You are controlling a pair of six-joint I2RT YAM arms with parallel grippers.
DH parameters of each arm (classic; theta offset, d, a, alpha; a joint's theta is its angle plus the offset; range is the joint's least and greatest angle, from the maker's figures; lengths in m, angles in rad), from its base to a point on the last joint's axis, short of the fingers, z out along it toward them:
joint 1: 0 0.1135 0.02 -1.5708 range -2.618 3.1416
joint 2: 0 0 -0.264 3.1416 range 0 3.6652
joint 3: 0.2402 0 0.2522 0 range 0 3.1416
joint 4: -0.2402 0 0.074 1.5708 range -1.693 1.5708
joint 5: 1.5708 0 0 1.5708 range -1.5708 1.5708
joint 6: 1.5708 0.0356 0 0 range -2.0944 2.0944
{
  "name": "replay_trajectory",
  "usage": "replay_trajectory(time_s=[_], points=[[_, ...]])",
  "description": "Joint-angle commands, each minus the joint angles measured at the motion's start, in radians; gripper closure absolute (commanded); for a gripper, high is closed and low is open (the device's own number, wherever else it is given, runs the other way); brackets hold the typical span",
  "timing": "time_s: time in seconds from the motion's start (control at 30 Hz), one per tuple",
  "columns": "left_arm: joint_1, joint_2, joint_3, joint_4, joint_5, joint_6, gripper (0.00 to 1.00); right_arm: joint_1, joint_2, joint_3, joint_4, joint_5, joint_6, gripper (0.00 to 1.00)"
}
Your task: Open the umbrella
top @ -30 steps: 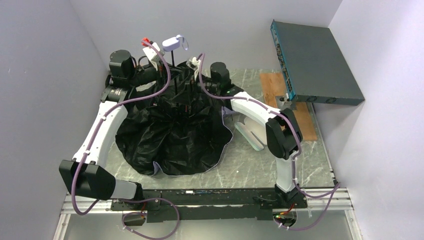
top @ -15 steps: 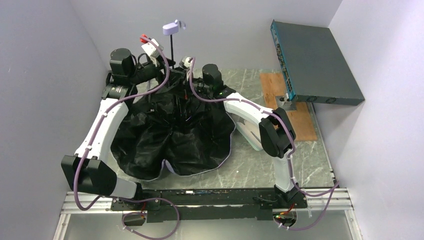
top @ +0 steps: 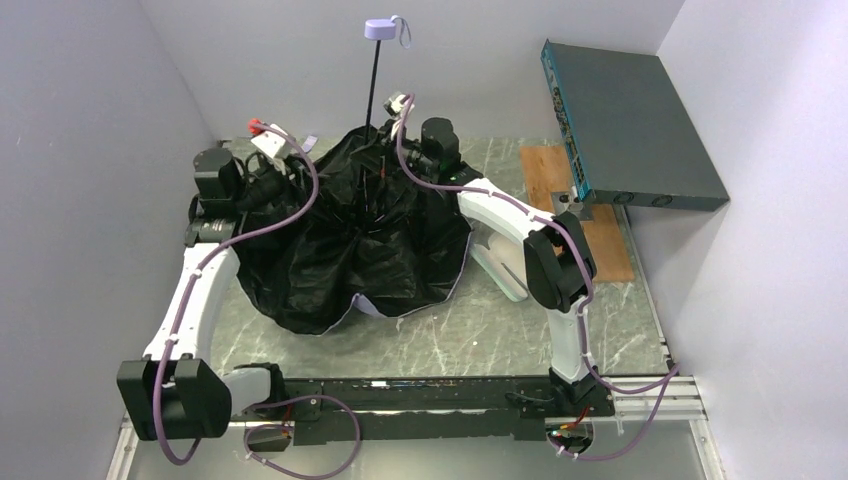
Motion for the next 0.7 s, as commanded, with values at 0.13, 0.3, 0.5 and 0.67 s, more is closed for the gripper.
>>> replay_trajectory(time_s=[0.13, 0.3, 0.5, 0.67], points=[[-0.072, 0.101, 0.033, -0.023, 0.050, 0.160, 0.38, 0.016, -0.057, 0.105, 0.115, 0.019, 0.070, 1.00], [-0.145, 0.166, 0.071, 0.035, 0.046, 0.153, 0.38, 0.027, -0.064, 0.122, 0.099, 0.026, 0.066, 1.00], [-0.219, 0.212, 0.070, 0.132, -0.067, 0.140, 0.56, 0.037, -0.095, 0.122, 0.095, 0.035, 0.091, 1.00], [-0.229, 0.249, 0.070, 0.144, -0.136, 0.129, 0.65, 0.040, -0.122, 0.121, 0.094, 0.043, 0.108, 1.00]])
